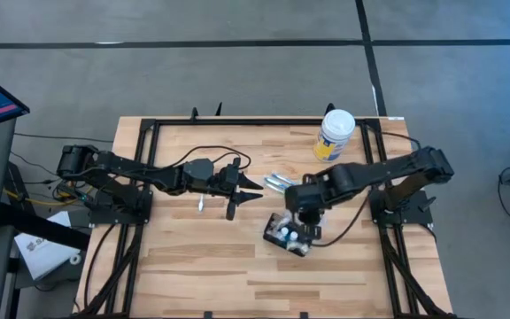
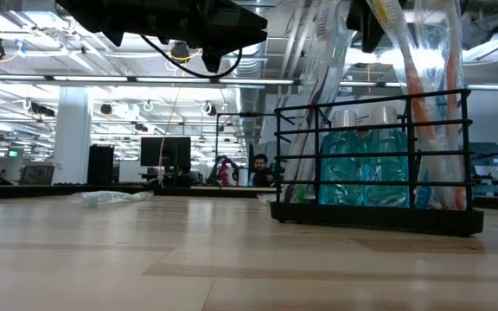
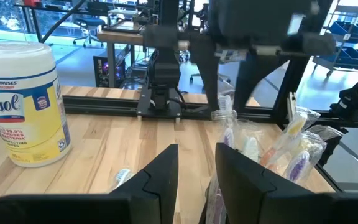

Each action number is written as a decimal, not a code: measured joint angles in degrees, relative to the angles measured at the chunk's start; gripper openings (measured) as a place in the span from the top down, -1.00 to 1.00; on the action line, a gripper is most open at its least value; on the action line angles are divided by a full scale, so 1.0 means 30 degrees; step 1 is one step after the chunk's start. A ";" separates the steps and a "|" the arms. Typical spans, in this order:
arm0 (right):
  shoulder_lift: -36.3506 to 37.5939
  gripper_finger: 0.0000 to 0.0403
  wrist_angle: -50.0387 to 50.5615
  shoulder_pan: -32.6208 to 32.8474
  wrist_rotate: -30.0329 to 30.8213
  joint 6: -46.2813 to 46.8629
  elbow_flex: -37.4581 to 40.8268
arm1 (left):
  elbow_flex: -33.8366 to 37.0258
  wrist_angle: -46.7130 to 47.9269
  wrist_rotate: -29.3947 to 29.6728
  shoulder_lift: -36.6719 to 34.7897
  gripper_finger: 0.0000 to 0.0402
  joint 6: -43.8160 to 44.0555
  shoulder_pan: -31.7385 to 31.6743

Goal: Pick & Place toothbrushing station
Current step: Put the top blue toothbrush into the mesh organizer with the other toothbrush

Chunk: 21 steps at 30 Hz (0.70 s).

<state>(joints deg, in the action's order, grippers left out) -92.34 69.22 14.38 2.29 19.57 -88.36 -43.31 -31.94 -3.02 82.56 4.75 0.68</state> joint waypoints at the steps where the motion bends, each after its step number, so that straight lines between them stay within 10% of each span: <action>1: 0.0243 0.50 0.0041 -0.0016 0.0224 0.0005 0.0000 | 0.0000 -0.0002 -0.0002 0.0000 0.50 0.0005 0.0001; 21: 0.5692 0.50 0.0043 -0.1305 0.3422 0.1494 0.4074 | 0.0000 0.0013 0.0004 0.0000 0.50 0.0000 -0.0004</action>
<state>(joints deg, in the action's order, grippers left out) -75.26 69.35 10.46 12.56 24.05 -76.13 -43.31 -31.90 -3.01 82.56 4.75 0.67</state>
